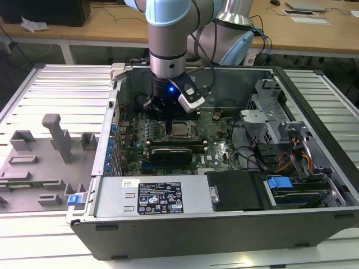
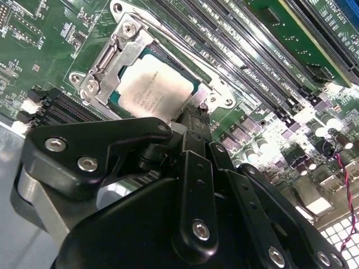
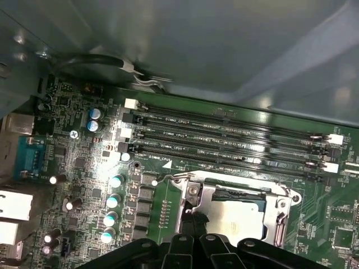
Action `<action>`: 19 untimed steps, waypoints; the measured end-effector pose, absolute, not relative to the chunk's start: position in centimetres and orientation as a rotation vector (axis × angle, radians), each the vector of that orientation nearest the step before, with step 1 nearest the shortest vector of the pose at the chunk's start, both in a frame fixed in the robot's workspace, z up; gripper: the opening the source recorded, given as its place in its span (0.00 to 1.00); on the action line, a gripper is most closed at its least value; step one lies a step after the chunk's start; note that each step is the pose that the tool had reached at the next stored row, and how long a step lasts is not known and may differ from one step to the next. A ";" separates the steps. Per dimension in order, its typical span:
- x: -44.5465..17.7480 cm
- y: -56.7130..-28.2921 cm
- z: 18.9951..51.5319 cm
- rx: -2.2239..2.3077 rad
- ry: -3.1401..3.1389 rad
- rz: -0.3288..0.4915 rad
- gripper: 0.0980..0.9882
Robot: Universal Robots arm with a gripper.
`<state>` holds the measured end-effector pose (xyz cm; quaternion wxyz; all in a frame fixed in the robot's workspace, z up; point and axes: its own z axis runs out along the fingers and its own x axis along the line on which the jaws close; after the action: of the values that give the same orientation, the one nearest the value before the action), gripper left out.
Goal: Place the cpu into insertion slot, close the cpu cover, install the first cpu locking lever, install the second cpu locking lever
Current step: 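Close the cpu cover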
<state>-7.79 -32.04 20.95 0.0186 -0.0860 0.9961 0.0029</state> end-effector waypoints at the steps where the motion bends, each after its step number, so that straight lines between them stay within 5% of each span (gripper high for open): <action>1: -7.8 -32.0 21.0 -0.273 3.091 0.010 0.01; 19: -7.8 -32.5 20.8 -0.294 3.069 0.097 0.01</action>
<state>-7.78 -32.49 20.78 0.0286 -0.0954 0.9945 0.0314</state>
